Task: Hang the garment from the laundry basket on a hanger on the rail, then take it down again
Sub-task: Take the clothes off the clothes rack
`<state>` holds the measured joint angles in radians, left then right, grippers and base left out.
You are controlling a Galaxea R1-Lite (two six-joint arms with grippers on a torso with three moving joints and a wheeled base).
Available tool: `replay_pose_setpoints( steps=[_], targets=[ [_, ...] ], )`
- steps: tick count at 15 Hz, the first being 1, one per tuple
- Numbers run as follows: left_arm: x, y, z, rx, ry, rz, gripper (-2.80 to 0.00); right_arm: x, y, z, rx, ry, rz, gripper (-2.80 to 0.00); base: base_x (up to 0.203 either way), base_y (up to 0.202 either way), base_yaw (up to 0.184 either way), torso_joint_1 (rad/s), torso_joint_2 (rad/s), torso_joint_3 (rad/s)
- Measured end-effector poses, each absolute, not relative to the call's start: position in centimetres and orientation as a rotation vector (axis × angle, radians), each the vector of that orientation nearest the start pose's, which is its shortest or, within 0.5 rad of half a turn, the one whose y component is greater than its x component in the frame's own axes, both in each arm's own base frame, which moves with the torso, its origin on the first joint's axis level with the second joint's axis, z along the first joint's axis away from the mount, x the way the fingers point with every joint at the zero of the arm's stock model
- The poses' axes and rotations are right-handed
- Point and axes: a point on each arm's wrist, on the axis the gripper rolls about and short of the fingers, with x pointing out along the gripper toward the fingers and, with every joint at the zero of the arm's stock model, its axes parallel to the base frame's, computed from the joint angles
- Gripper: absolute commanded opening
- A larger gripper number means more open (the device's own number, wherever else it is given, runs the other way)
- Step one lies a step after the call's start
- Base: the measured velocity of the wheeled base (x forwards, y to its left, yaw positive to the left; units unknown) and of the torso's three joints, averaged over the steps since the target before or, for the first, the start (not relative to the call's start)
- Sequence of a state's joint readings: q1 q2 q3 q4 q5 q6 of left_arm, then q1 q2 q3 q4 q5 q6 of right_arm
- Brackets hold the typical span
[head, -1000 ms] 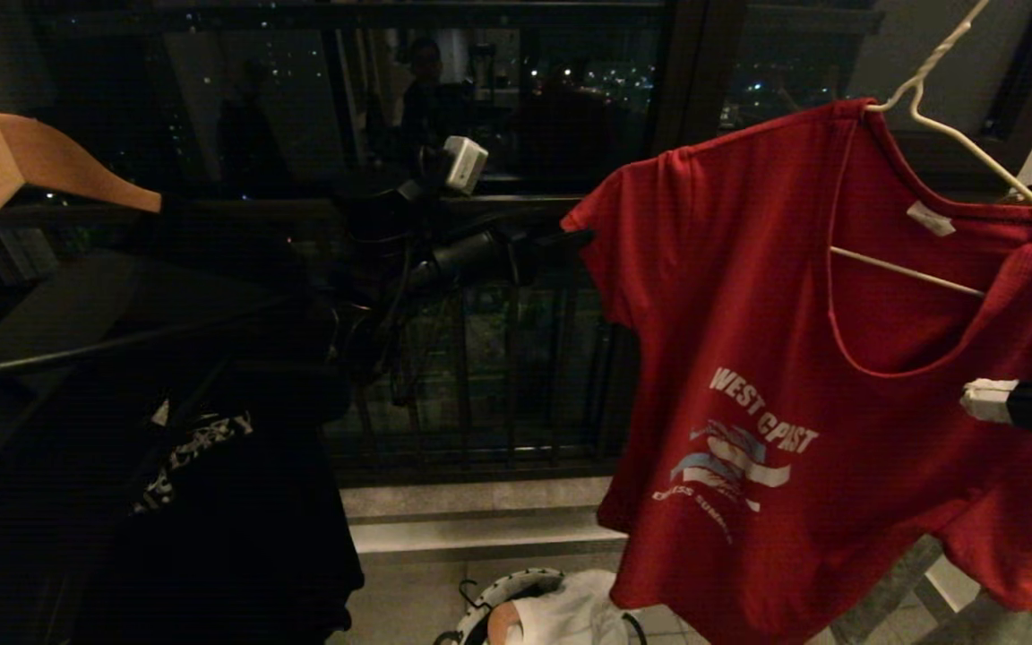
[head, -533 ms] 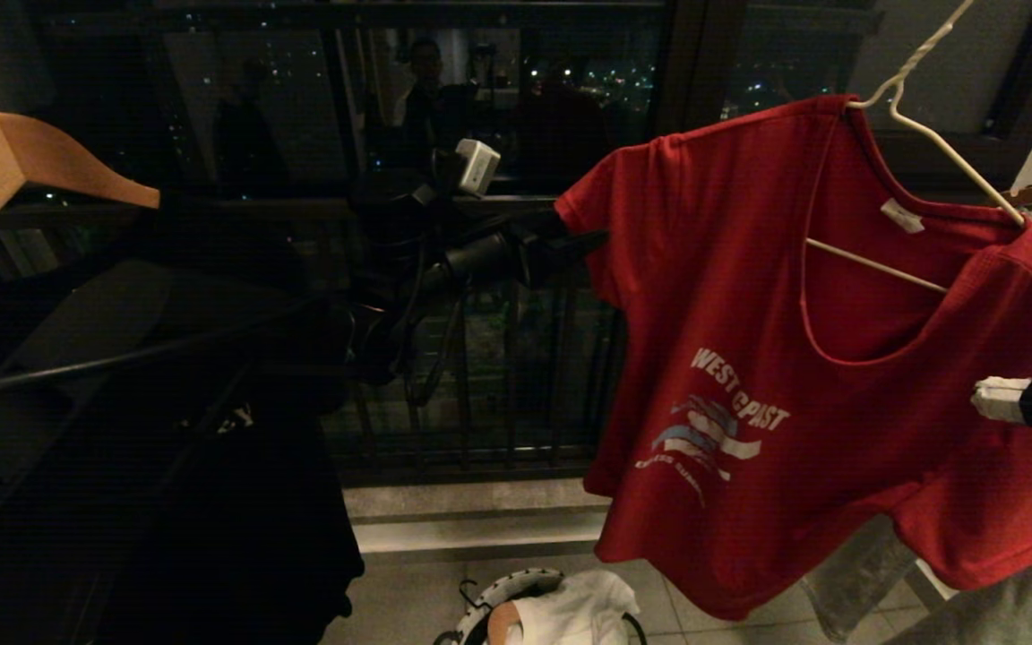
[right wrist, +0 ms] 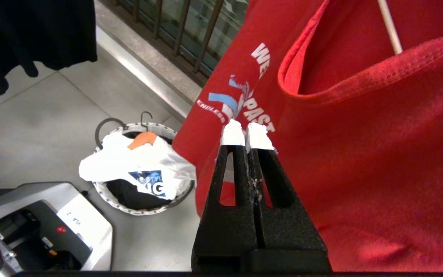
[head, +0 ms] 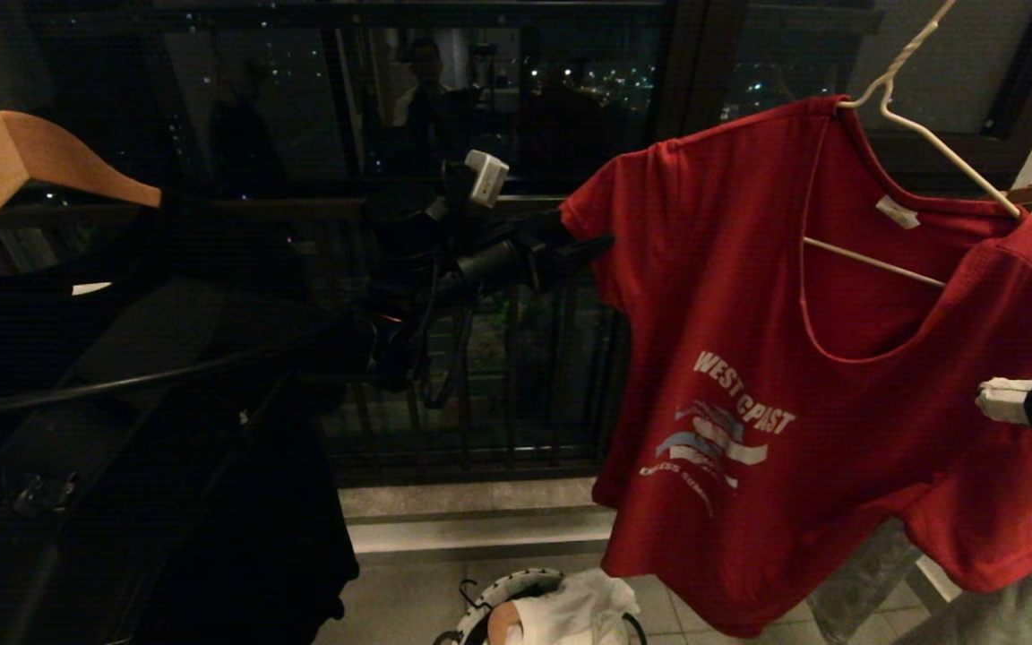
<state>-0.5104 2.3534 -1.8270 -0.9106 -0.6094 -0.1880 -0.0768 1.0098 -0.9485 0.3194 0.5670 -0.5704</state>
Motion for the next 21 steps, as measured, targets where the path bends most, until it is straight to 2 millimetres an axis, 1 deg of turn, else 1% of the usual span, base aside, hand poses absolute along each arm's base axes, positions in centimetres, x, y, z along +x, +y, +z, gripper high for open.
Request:
replay_pose_setpoints(
  steps=[11, 15, 17, 18, 21],
  targets=[
    [42.3, -25.7, 22.1, -0.15, -0.268, -1.118, 0.0, 10.9, 0.4, 28.3, -0.439, 0.204, 0.569, -2.8, 0.0, 0.0, 0.0, 0.0, 0.0, 0.0],
    [41.8, -25.4, 21.3, -0.131, -0.236, -1.11, 0.0, 10.7, 0.4, 28.3, -0.441, 0.2, 0.567, -2.8, 0.0, 0.0, 0.0, 0.0, 0.0, 0.0],
    [41.3, -25.1, 20.8, -0.114, -0.211, -1.105, 0.0, 10.6, 0.4, 28.4, -0.444, 0.196, 0.567, -2.8, 0.0, 0.0, 0.0, 0.0, 0.0, 0.0],
    [40.9, -24.8, 20.9, -0.107, -0.206, -1.104, -2.8, 10.6, 0.4, 28.4, -0.445, 0.196, 0.565, -2.8, 0.0, 0.0, 0.0, 0.0, 0.0, 0.0],
    [40.2, -24.4, 21.7, -0.103, -0.206, -1.103, -2.8, 10.6, 0.3, 28.4, -0.445, 0.202, 0.545, -2.8, 0.0, 0.0, 0.0, 0.0, 0.0, 0.0]
  ],
)
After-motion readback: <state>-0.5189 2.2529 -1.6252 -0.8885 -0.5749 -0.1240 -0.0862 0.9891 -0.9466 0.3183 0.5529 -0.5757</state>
